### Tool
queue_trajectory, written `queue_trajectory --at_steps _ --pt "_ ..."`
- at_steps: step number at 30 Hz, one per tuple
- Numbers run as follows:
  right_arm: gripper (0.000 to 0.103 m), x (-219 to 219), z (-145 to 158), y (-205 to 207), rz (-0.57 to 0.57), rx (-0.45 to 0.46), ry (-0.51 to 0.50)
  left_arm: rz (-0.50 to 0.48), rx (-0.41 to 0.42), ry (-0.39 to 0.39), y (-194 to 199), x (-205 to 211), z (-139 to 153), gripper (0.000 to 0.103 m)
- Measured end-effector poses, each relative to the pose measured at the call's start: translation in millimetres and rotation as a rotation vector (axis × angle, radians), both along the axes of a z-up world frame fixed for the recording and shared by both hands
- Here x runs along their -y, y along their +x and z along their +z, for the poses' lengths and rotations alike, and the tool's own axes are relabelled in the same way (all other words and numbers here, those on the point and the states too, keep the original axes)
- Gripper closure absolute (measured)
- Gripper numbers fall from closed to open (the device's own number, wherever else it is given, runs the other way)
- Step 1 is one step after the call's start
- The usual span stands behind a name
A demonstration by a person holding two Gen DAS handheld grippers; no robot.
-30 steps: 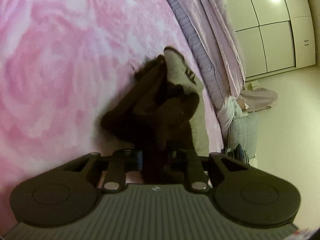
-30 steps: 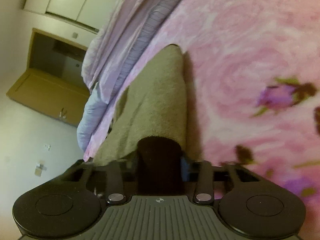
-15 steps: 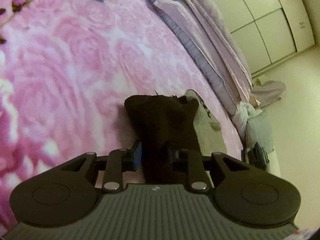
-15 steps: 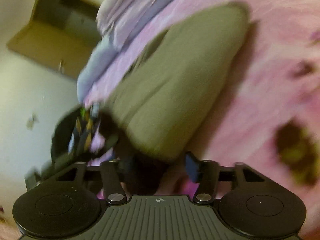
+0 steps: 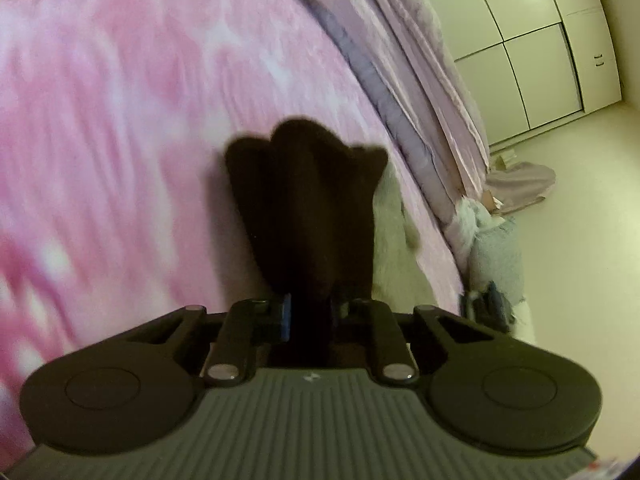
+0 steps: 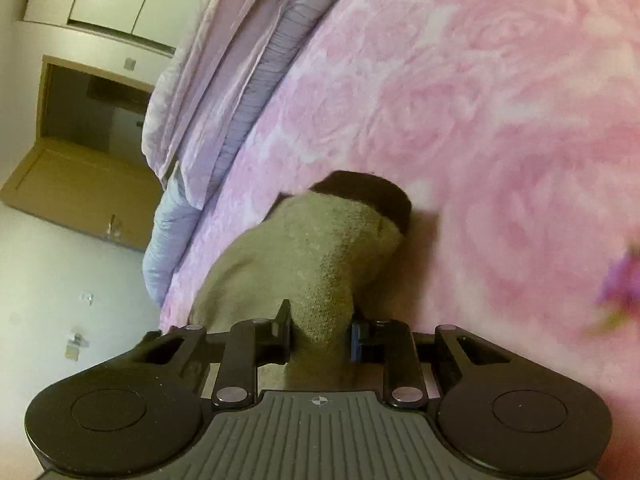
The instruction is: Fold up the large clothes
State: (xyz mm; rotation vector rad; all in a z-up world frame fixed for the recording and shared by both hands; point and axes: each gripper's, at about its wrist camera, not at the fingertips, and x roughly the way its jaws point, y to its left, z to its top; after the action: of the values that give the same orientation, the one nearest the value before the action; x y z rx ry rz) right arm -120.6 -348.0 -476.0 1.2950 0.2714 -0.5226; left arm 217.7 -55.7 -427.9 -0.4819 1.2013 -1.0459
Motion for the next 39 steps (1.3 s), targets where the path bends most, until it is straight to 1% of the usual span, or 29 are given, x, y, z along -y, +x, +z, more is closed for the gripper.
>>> queue_trajectory --at_steps 3,4,5,6,7,8,10,11,12,13,14,15,16,18,21,24,26,27,28,29,30,32,34,35,37,38,39 --pt "0.083 -43 2 0 0.004 0.02 0.06 0.054 0.084 0.028 35 -1 7 0.09" --pt "0.083 -57 2 2 0.018 0.021 0.063 0.059 0.116 0.043 46 2 8 0.09" --pt "0.08 -68 6 7 0.035 0.021 0.06 0.052 0.137 0.063 54 7 9 0.089" --pt "0.079 -77 5 8 0.051 0.01 0.055 0.033 0.146 0.078 60 13 9 0.089" --pt "0.07 -82 5 5 0.065 -0.013 0.04 0.016 0.153 0.093 64 17 10 0.086" --pt "0.058 -83 8 5 0.084 -0.053 0.01 0.004 0.158 0.102 66 19 12 0.083" --pt "0.05 -75 18 -4 0.11 -0.13 -0.073 -0.011 0.19 0.102 67 15 19 0.08" --pt "0.049 -71 28 -11 0.105 -0.15 -0.112 -0.018 0.21 0.099 68 11 22 0.075" --pt "0.049 -66 35 -18 0.092 -0.177 -0.146 -0.024 0.224 0.098 69 7 24 0.072" --pt "0.049 -61 42 -27 0.068 -0.199 -0.19 -0.022 0.235 0.094 72 5 26 0.066" --pt "0.049 -50 50 -28 0.049 -0.202 -0.244 -0.022 0.243 0.089 75 6 28 0.061" --pt "0.049 -41 55 -27 0.039 -0.196 -0.281 -0.027 0.245 0.083 79 9 29 0.058" --pt "0.049 -29 60 -21 0.04 -0.18 -0.311 -0.036 0.238 0.077 83 15 30 0.053" --pt "0.049 -15 62 -3 0.125 -0.112 -0.324 -0.042 0.218 0.062 90 28 27 0.051" --pt "0.049 9 52 44 0.222 -0.078 -0.322 -0.055 0.174 0.053 99 46 19 0.049" --pt "0.049 19 39 75 0.256 -0.088 -0.307 -0.073 0.151 0.051 104 61 12 0.049" --pt "0.049 27 31 89 0.256 -0.072 -0.265 -0.079 0.145 0.05 107 67 11 0.054" --pt "0.05 28 27 95 0.274 -0.052 -0.247 -0.083 0.148 0.045 108 69 11 0.059" --pt "0.074 30 26 99 0.286 -0.038 -0.253 -0.091 0.159 0.029 108 69 12 0.077" --pt "0.099 27 28 102 0.318 -0.039 -0.268 -0.099 0.172 0.015 108 69 14 0.089" --pt "0.099 21 34 102 0.336 -0.055 -0.295 -0.097 0.185 0.007 108 68 16 0.089" --pt "0.1 12 42 102 0.345 -0.056 -0.371 -0.091 0.189 -0.017 109 65 18 0.096" --pt "0.1 9 49 98 0.287 -0.048 -0.43 -0.073 0.208 -0.023 110 63 18 0.097" --pt "0.101 8 54 94 0.238 -0.055 -0.477 -0.069 0.234 -0.025 109 63 19 0.097" --pt "0.101 6 61 93 0.145 -0.122 -0.57 -0.069 0.281 -0.003 107 67 20 0.097" --pt "0.101 6 60 97 0.115 -0.186 -0.617 -0.066 0.296 0.005 106 71 19 0.097" --pt "0.101 8 55 104 0.108 -0.251 -0.633 -0.067 0.317 0.013 104 75 18 0.096"
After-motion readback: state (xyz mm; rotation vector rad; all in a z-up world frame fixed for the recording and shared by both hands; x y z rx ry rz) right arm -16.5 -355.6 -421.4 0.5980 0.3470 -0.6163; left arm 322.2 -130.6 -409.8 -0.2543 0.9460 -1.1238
